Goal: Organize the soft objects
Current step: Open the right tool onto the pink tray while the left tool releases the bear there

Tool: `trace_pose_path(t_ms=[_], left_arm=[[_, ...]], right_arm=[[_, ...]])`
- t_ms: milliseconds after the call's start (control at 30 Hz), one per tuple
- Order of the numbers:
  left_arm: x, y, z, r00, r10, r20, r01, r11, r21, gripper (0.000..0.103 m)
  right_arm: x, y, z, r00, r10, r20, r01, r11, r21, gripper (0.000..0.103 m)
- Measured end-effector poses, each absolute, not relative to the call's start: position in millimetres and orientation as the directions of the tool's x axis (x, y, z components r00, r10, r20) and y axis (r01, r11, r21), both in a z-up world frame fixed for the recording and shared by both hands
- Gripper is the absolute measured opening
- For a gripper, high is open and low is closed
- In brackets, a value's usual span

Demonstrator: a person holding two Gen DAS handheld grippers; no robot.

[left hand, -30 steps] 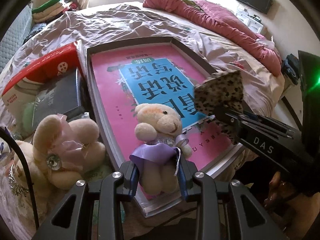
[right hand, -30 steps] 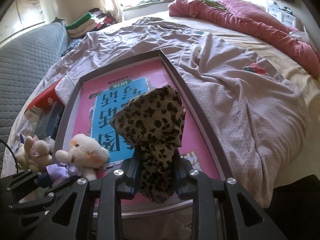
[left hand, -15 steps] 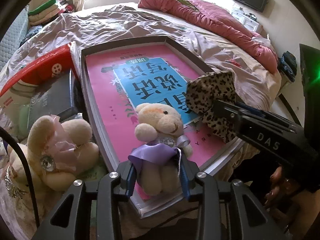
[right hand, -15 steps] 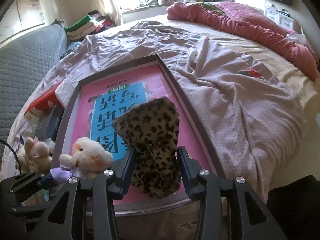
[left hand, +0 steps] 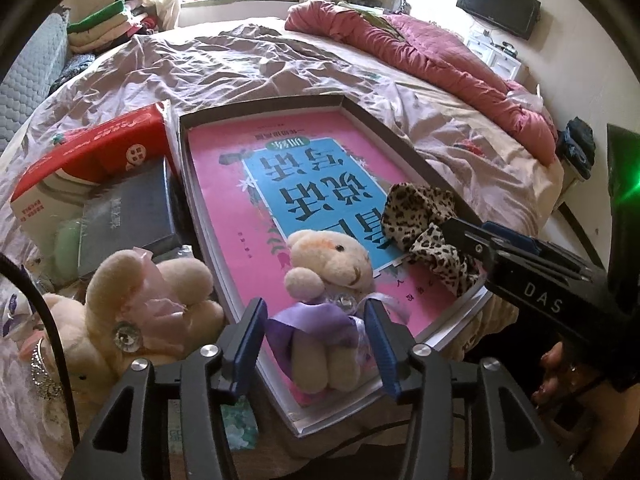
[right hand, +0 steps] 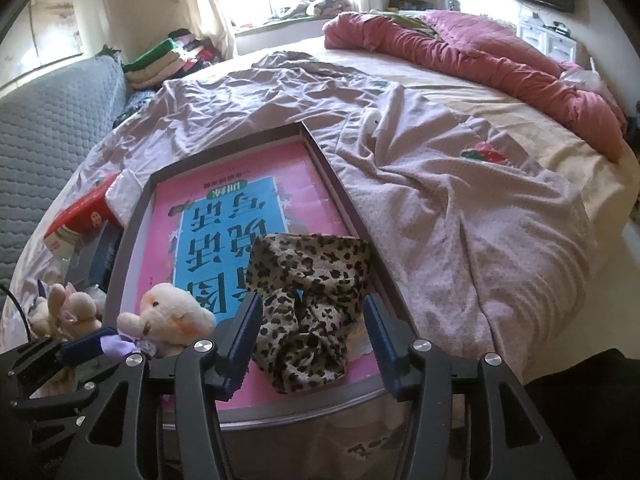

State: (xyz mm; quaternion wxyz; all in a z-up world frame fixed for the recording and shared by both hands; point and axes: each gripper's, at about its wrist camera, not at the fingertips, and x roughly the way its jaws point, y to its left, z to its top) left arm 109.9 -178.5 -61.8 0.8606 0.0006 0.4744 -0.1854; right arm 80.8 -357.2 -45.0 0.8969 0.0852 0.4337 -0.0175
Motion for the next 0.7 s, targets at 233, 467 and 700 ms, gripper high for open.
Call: trace_pose_path(t_ms=[233, 467, 700], left_arm=[[104, -172, -48, 0.515, -0.314, -0.797, 0.320, 0.933, -0.161, 0.052], [95, -161, -27, 0.573, -0.298, -0.764, 0.313, 0.941, -0.133, 0.056], [88, -153, -14, 0.598, -0.282, -0.750, 0.302, 0.946, -0.115, 0.060]], right_arm=[[79, -353, -42, 0.628, 0.044, -0.777, 0.097, 0.986, 0.134, 0.056], [77, -349, -36, 0.638, 0.038, -0.769, 0.096, 0.987, 0.128, 0.058], [74, -345, -29, 0.650, 0.029, -0.760, 0.098, 0.988, 0.121, 0.060]])
